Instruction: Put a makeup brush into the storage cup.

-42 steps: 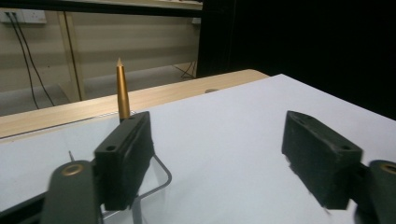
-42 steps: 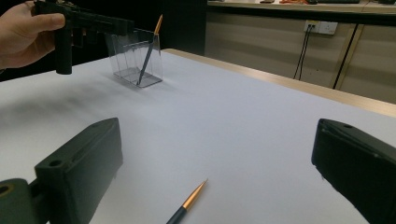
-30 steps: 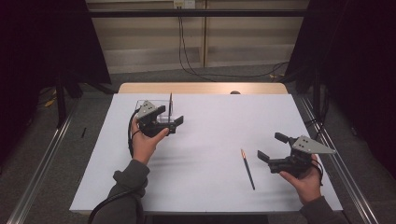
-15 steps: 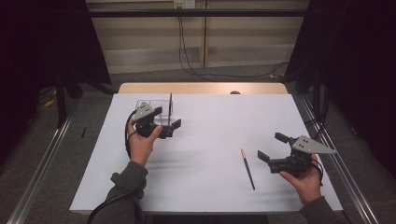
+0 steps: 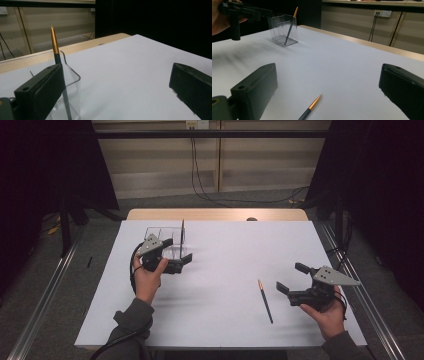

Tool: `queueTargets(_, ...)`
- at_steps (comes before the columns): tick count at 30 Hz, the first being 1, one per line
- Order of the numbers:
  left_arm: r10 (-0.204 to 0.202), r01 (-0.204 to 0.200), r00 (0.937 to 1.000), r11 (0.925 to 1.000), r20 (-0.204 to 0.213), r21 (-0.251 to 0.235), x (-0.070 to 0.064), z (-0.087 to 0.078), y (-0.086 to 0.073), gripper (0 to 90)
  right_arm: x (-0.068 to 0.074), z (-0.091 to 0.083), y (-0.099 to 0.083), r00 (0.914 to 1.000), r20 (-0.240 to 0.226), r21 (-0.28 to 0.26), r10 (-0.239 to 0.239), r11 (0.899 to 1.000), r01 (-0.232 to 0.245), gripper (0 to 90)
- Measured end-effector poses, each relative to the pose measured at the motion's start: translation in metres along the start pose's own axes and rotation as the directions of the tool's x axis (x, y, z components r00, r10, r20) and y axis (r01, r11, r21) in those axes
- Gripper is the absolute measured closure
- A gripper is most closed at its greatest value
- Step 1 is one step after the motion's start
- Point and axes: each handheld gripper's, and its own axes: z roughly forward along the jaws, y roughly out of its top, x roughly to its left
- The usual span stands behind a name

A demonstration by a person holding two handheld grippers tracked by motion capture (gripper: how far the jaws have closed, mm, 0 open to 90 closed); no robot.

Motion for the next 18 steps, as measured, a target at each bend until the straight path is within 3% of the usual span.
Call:
queueTargets(5,-0.003,0.003,1.0000,1.0000,-0.007,0.002,-0.002,-0.004,-0.003,0.0,0.000,-0.001,-0.001,1.0000,0.004,0.003,0.000,1.000,0.000,1.5)
queueTargets(12,-0.004,0.004,0.9995,1.0000,0.031,0.003,-0.004,-0.009,-0.007,0.0,0.001,-0.003,-0.002,1.0000,0.008,0.006,-0.002,1.000,0.002,1.4)
queueTargets(13,0.000,0.000,0.9999,1.0000,0.011,0.002,-0.006,-0.010,-0.007,0.0,0.001,-0.003,-0.002,1.0000,0.009,0.007,0.000,1.000,0.000,1.4)
queueTargets(17,-0.003,0.002,0.9998,1.0000,0.020,0.001,-0.008,-0.012,-0.008,0.0,0.001,-0.003,-0.003,1.0000,0.007,0.011,0.000,1.000,0.000,1.5)
queueTargets(18,-0.001,0.001,0.9988,1.0000,0.048,-0.004,-0.008,-0.013,-0.008,0.0,0.002,-0.003,-0.003,0.9999,0.012,0.011,-0.002,1.000,0.002,1.5)
